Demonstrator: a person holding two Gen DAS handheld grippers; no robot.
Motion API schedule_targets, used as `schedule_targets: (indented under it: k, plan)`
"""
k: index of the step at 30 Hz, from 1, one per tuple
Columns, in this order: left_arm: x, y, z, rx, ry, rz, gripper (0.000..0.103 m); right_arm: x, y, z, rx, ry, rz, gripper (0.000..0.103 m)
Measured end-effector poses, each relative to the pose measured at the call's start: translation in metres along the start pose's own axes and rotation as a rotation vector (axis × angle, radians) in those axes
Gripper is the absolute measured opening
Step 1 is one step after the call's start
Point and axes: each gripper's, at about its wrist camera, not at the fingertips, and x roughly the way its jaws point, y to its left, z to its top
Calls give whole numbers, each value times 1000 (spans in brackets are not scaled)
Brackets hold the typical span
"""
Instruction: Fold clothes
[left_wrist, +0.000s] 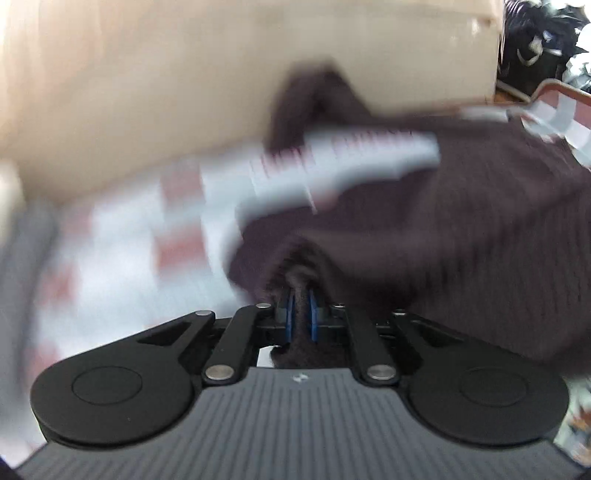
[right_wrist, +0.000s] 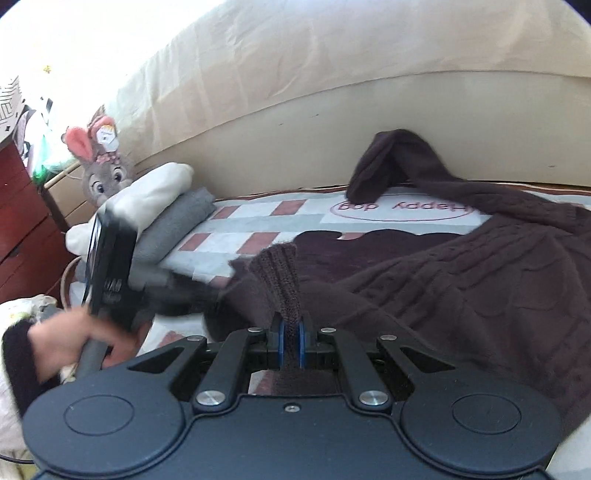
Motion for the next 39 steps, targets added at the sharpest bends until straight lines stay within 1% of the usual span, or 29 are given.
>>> schedule_targets:
  k: [2, 3, 5, 7, 9, 10, 12, 13, 14, 16, 17, 19, 20, 21, 22, 23, 24, 25, 27, 28, 29, 30, 32, 33, 34, 35, 36, 37, 39]
  plan:
    - [-15, 16, 32, 28, -124, 59, 6, 5, 9, 14, -5, -12, 56, 8]
    - [-23, 24, 48, 40, -187, 93, 0, 5, 16, 22, 0, -27, 99, 8]
    - [-46, 46, 73, 32, -321, 225, 0, 12, 30, 42, 66, -29, 258, 9]
    - [-69, 77, 84, -15, -407, 238, 0, 25, 52, 57, 97, -28, 375, 9]
    - [-78, 114, 80, -127, -366, 154, 1, 46, 70, 62, 119, -15, 442, 9]
    - [-75, 128, 71, -194, -315, 126, 3, 62, 79, 60, 139, 6, 462, 9]
    - [-62, 150, 40, -334, -178, 41, 5, 91, 97, 52, 163, 61, 483, 10]
    - [-52, 157, 21, -391, -103, -7, 6, 100, 106, 41, 140, 99, 468, 10]
    - [-41, 161, 1, -438, -33, -39, 9, 107, 114, 30, 113, 139, 450, 10]
    - [-21, 162, -35, -491, 89, -71, 10, 119, 125, 9, 71, 232, 400, 10]
    - [-11, 160, -51, -504, 137, -83, 12, 124, 125, -1, 60, 287, 366, 14]
    - [5, 156, -73, -534, 195, -110, 18, 129, 116, -15, 68, 387, 321, 17]
    - [13, 157, -77, -548, 208, -125, 24, 128, 109, -21, 86, 426, 310, 19]
    - [21, 157, -82, -562, 219, -139, 30, 122, 100, -24, 117, 438, 302, 28]
    - [26, 157, -84, -572, 216, -142, 32, 112, 88, -25, 152, 413, 287, 43]
    - [30, 156, -85, -577, 203, -144, 36, 101, 77, -26, 188, 382, 271, 49]
    - [28, 153, -88, -577, 184, -150, 43, 88, 64, -27, 216, 341, 234, 52]
    - [29, 152, -88, -571, 157, -152, 47, 74, 52, -27, 242, 299, 193, 52]
    - [33, 150, -87, -542, 113, -148, 56, 45, 26, -31, 276, 228, 74, 52]
    - [36, 148, -86, -519, 97, -142, 59, 31, 10, -35, 291, 195, -3, 52]
    - [42, 146, -82, -493, 98, -136, 62, 19, -6, -38, 310, 174, -77, 52]
    - [47, 145, -80, -482, 97, -141, 63, 10, -21, -41, 339, 164, -138, 52]
    - [61, 145, -78, -488, 138, -196, 65, -14, -57, -50, 441, 127, -246, 52]
    - [66, 147, -78, -511, 157, -239, 69, -26, -73, -54, 494, 100, -281, 52]
    - [71, 148, -79, -542, 151, -287, 74, -37, -89, -58, 548, 71, -312, 52]
    - [73, 149, -80, -567, 131, -308, 83, -47, -103, -61, 598, 48, -345, 52]
    - [75, 149, -82, -593, 112, -329, 86, -55, -111, -63, 620, 35, -378, 52]
    - [77, 149, -84, -616, 95, -348, 86, -63, -118, -65, 637, 24, -411, 52]
    - [79, 144, -81, -607, 95, -338, 86, -73, -127, -70, 659, 9, -460, 52]
